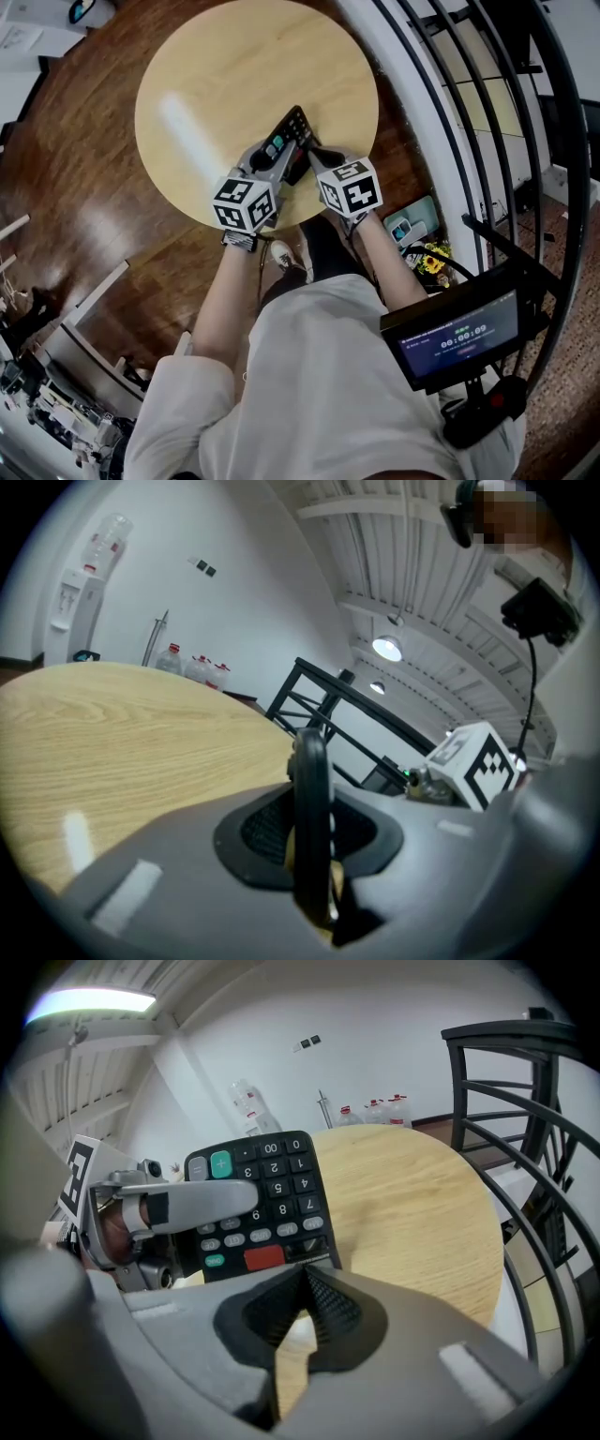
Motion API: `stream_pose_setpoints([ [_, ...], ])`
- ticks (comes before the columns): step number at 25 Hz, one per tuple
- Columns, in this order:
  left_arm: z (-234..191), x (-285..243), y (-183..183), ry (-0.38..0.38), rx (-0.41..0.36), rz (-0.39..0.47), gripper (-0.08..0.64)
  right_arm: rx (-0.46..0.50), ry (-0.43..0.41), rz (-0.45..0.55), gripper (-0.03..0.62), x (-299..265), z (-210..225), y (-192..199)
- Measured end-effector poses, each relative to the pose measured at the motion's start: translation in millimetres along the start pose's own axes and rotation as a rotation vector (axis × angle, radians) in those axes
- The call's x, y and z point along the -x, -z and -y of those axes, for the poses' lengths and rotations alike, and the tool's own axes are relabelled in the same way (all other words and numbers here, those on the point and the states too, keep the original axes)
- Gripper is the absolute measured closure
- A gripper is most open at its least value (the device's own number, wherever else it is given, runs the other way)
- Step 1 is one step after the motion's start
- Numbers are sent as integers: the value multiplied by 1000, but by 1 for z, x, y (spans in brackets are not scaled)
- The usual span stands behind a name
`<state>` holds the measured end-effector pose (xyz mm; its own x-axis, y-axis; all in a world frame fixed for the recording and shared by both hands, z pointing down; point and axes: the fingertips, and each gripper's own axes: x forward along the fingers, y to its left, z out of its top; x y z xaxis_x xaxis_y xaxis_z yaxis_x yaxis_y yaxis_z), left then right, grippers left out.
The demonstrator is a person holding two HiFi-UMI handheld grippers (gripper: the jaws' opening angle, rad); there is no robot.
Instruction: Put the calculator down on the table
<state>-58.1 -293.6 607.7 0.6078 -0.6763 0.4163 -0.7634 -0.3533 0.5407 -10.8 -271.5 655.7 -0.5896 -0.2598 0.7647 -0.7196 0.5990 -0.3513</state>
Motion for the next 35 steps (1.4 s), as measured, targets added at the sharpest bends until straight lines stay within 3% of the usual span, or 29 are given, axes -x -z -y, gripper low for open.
stream_pose_setpoints([
  [6,-7,6,6,-10,55,18,474,38,23,10,590,-2,-3,2],
  [14,-20,9,19,-59,83,-22,437,46,35,14,589,0,-4,7],
  [27,-22,6,22,-145,-24,-52,353,45,32,29,589,5,-3,9],
  [35,-31,8,21,-199,-36,-57,276,37,36,37,590,7,-1,9],
])
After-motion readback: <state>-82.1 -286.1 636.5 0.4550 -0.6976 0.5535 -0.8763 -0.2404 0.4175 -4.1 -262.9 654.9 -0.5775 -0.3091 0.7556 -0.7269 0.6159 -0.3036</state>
